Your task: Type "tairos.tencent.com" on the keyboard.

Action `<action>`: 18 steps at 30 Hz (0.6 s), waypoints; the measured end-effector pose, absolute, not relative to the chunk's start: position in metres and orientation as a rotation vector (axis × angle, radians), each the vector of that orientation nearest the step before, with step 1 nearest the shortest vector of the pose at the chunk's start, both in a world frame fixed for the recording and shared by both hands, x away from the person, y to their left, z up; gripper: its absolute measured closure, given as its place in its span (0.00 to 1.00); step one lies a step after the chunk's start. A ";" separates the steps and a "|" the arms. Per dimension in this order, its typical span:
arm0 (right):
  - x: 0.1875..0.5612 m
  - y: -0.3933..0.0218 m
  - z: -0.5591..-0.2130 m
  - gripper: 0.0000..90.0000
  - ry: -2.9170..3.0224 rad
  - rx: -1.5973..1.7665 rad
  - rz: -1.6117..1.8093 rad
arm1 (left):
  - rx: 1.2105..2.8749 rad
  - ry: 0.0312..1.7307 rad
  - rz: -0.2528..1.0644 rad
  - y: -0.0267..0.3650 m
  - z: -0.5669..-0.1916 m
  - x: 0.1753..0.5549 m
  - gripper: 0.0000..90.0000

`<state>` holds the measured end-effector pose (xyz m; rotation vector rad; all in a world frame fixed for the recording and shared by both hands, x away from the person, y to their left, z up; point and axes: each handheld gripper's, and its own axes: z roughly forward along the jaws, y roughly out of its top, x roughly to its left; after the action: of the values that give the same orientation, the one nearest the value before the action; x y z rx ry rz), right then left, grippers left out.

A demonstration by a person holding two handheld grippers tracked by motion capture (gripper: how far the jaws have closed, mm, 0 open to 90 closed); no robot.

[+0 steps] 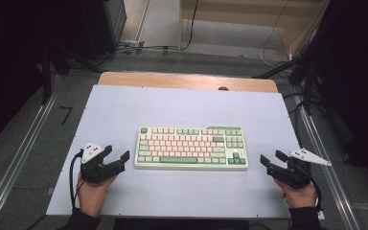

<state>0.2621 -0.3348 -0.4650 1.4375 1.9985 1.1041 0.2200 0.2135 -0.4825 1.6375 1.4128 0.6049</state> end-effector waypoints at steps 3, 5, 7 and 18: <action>0.260 -0.340 -0.465 0.35 1.984 1.450 1.100 | 1.634 1.425 0.608 0.217 -0.483 0.218 0.33; 0.259 -0.344 -0.465 0.34 1.975 1.463 1.099 | 1.626 1.431 0.609 0.220 -0.484 0.217 0.33; 0.257 -0.348 -0.466 0.34 1.965 1.474 1.096 | 1.619 1.438 0.605 0.223 -0.484 0.216 0.33; 0.249 -0.369 -0.466 0.34 1.899 1.541 1.094 | 1.613 1.467 0.598 0.231 -0.486 0.212 0.33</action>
<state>0.2491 -0.3693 -0.4663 1.5407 1.8990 1.0937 0.2122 0.2315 -0.4860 1.6125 1.4666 0.5984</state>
